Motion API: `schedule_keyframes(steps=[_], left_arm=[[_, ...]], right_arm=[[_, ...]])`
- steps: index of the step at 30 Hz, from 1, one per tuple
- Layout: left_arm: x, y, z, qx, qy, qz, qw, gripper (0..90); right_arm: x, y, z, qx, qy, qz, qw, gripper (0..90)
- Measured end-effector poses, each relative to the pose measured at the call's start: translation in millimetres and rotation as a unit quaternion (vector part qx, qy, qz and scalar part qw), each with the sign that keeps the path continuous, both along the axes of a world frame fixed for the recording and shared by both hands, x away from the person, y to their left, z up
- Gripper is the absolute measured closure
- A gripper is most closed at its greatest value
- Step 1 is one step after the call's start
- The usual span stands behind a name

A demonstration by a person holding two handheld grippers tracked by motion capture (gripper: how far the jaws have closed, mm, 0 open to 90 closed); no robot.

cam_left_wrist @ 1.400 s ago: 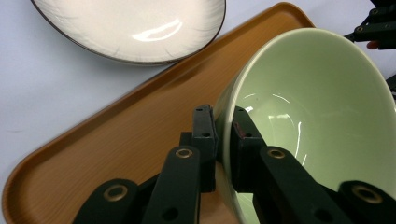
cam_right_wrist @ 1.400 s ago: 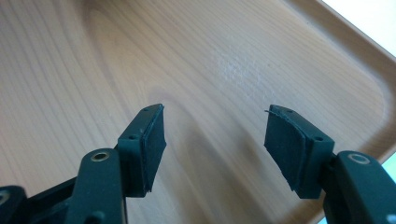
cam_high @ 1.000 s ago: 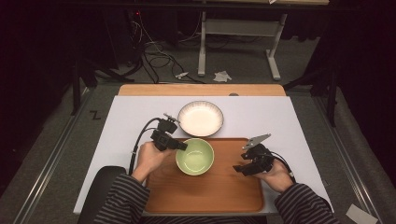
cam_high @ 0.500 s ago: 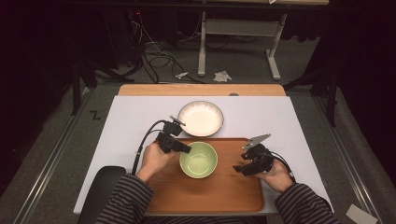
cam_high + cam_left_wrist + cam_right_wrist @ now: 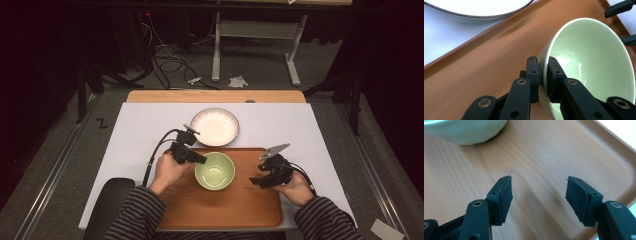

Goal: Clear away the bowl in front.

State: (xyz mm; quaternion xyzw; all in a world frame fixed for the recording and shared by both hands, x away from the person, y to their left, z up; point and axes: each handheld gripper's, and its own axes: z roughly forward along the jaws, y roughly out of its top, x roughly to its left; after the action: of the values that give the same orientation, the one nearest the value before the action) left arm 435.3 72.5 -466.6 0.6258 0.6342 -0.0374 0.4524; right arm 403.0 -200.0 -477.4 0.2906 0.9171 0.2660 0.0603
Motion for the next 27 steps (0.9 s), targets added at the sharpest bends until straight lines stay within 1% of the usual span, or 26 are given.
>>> schedule_keyframes(steps=[2, 3, 6, 11, 12, 18, 19, 22, 27], left_arm=[[0.3, 0.1, -0.6, 0.002, 0.0, 0.0, 1.0, 82.3], [0.6, -0.2, -1.7, 0.001, -0.001, 0.004, 1.0, 82.4], [0.1, 0.7, -2.5, 0.0, -0.002, 0.004, 1.0, 82.5], [-0.6, 0.5, -2.7, 0.0, -0.005, 0.004, 1.0, 82.2], [-0.6, 0.6, -2.7, -0.002, -0.008, 0.004, 1.0, 82.1], [-0.7, 1.3, -2.5, -0.007, -0.011, 0.006, 0.9999, 81.4], [-0.4, 1.7, -1.8, -0.011, -0.01, 0.007, 0.9999, 81.1], [-0.6, 1.4, -1.9, -0.011, -0.011, 0.006, 0.9999, 79.8], [-1.7, -0.4, -2.7, -0.01, -0.012, 0.001, 0.9999, 76.7]], right_arm=[[0.0, 0.0, -0.2, 0.0, 0.001, 0.0, 1.0, 39.7], [0.5, -0.3, -0.2, -0.001, -0.001, 0.002, 1.0, 39.6], [-0.1, -0.5, 0.2, 0.001, -0.001, -0.002, 1.0, 39.7], [0.2, -0.1, -0.4, 0.0, 0.001, 0.001, 1.0, 39.6], [0.3, -0.2, -0.3, -0.001, 0.002, 0.002, 1.0, 39.6], [0.0, 0.3, -0.4, -0.002, 0.002, 0.0, 1.0, 39.6], [0.0, 0.5, -0.6, 0.0, 0.003, 0.001, 1.0, 39.6], [0.9, -0.4, -0.5, -0.001, 0.0, 0.005, 1.0, 39.6], [-0.2, 0.1, -0.3, -0.002, 0.001, 0.001, 1.0, 39.6]])
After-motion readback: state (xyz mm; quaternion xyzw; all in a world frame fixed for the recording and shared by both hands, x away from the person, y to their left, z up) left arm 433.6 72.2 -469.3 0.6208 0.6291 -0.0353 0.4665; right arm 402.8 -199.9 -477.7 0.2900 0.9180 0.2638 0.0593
